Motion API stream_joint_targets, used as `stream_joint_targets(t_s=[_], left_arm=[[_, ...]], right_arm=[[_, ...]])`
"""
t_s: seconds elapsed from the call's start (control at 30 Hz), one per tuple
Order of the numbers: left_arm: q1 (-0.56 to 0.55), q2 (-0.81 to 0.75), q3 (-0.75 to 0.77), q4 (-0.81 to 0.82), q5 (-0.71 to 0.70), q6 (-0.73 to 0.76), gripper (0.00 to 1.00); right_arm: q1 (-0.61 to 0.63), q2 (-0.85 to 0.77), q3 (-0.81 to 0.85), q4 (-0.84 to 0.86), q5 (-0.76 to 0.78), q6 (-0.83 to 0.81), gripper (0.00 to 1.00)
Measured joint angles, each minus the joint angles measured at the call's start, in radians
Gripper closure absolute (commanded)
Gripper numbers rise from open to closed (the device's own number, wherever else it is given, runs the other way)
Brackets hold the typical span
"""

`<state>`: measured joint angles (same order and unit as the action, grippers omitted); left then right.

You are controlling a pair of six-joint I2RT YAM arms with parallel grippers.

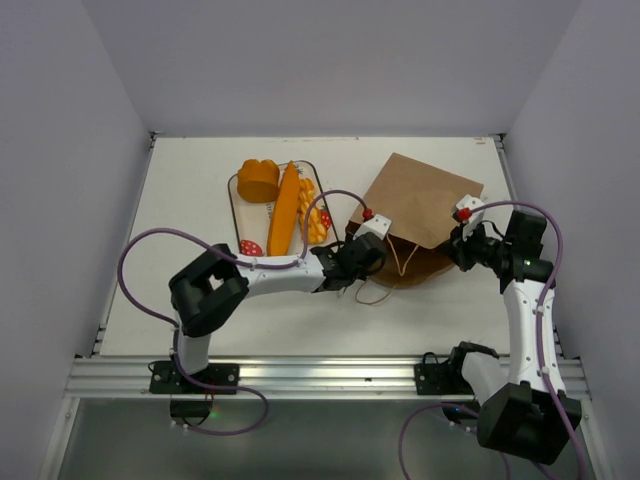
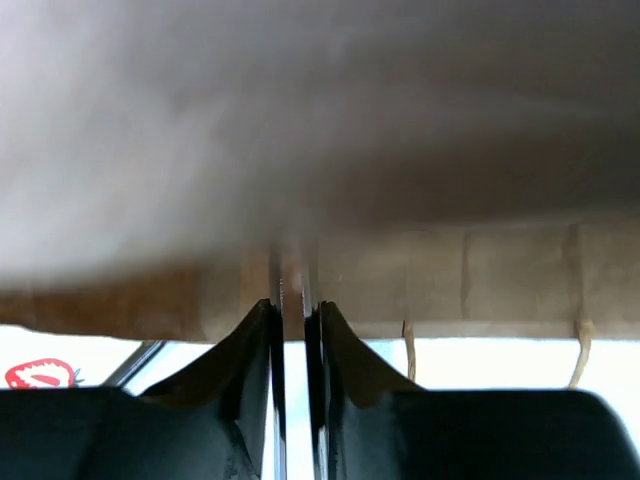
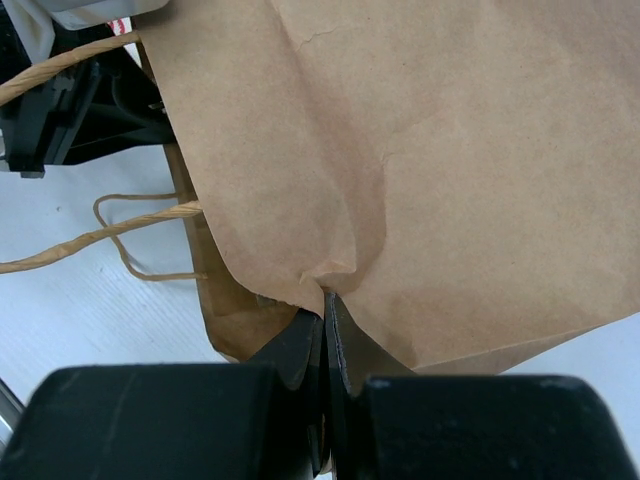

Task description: Take the fake bread out of the paper bag

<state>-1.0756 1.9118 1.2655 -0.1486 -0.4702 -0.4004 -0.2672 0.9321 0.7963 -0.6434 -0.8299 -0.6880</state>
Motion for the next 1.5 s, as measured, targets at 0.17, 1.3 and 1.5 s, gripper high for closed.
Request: stream_joint_targets(t_s=[0.17,1.3,1.5], left_arm=[[0.001,-0.039,-0.029,0.004,0.041,0.0,0.82],[-0.084,-0.174,-0.12,0.013,0.247,-0.009,0.55],[-0.084,-0.176,-0.124,0.013,0.206,-0.008,0.52]], right_arm=[[0.0,-0.004,0.0,0.01,0.001,0.011,1.0],[0.0,-0.004,-0.004,0.054,0.034,0.083,1.0],[0.0,-0.004,-0.004,0.054,0.034,0.083,1.0]])
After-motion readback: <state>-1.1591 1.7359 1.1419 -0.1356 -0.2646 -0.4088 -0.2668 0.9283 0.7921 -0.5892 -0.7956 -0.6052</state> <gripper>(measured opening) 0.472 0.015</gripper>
